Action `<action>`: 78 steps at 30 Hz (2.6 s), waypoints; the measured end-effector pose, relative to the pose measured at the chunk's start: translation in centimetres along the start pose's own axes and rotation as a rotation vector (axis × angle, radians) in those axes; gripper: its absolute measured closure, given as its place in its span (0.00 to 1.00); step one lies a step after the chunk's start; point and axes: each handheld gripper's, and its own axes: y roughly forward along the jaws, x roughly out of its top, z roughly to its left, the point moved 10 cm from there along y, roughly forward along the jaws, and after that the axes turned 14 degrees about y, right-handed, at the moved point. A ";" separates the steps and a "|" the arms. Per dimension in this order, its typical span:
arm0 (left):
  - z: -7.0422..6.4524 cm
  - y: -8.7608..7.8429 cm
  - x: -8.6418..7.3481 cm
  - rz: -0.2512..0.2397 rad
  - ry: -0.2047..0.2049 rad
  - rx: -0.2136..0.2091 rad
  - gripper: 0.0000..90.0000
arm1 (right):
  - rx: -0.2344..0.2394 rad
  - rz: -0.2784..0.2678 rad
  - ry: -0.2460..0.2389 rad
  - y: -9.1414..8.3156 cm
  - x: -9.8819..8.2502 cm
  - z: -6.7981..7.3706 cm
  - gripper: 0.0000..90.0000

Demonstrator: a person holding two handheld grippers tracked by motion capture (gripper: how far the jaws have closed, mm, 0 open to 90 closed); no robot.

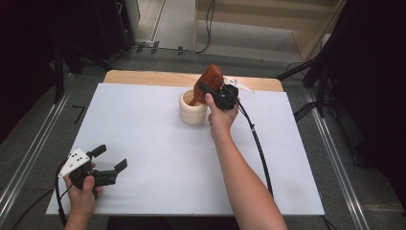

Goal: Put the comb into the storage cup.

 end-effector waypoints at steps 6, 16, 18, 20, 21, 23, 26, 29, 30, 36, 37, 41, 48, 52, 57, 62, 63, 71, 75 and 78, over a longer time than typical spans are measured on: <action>0.0 0.1 0.0 0.001 0.002 -0.002 0.00 | 0.000 0.023 0.028 0.0 0.1 -0.3 0.55; 0.0 0.1 0.0 0.003 0.003 0.000 0.00 | 0.003 0.068 0.062 -0.3 0.2 -1.1 0.45; 0.0 0.1 0.0 0.003 0.002 0.001 0.00 | 0.005 0.082 0.068 -0.4 0.2 -1.2 0.42; 0.0 0.1 -0.1 0.007 0.006 0.000 0.00 | 0.009 0.092 0.062 -0.6 0.2 -1.2 0.39; 0.0 0.1 -0.1 0.008 0.008 0.000 0.00 | 0.007 0.098 0.055 -0.6 0.1 -1.3 0.37; 0.0 0.1 -0.1 0.009 0.009 0.003 0.00 | 0.005 0.104 0.039 -0.6 0.0 -1.3 0.33; 0.0 0.1 -0.1 0.009 0.009 0.003 0.00 | -0.014 0.102 0.015 -0.8 0.1 -1.4 0.28; 0.0 0.1 -0.1 0.010 0.010 0.003 0.00 | -0.016 0.102 0.002 -1.0 0.2 -1.3 0.22; 0.0 0.1 -0.1 0.011 0.010 0.002 0.00 | -0.014 0.101 -0.001 -1.1 0.2 -1.3 0.18; 0.0 0.1 -0.1 0.011 0.013 0.002 0.00 | -0.016 0.117 -0.049 -1.5 -0.1 -1.4 0.09; 0.0 0.1 -0.1 0.011 0.013 0.002 0.00 | -0.017 0.116 -0.059 -1.6 -0.1 -1.5 0.09; -0.1 0.1 -0.1 0.011 0.011 0.002 0.00 | 0.009 0.131 -0.092 -2.0 -0.3 -1.2 0.00; -0.1 0.2 -0.1 0.011 0.014 0.000 0.00 | -0.006 0.124 -0.155 -3.0 0.1 -0.7 0.00; -0.1 0.1 -0.1 0.011 0.013 0.001 0.00 | -0.009 0.120 -0.168 -3.6 0.2 -0.8 0.00; -0.1 0.1 -0.1 0.010 0.013 0.000 0.00 | -0.008 0.111 -0.170 -4.6 0.2 -1.1 0.00; -0.1 0.2 -0.1 0.011 0.013 -0.001 0.00 | -0.013 0.103 -0.187 -5.8 0.1 -1.5 0.00; -0.1 0.2 -0.1 0.010 0.013 -0.001 0.00 | -0.011 0.102 -0.186 -6.0 0.1 -1.5 0.00; -0.1 0.2 -0.1 0.011 0.018 -0.001 0.00 | 0.011 0.110 -0.236 -7.7 -0.6 -1.1 0.00; -0.1 0.2 -0.1 0.011 0.018 -0.002 0.00 | 0.009 0.098 -0.255 -8.7 -0.8 -1.2 0.00; -0.2 0.2 -0.1 0.011 0.019 -0.002 0.00 | 0.005 0.099 -0.265 -9.3 -1.1 -1.5 0.00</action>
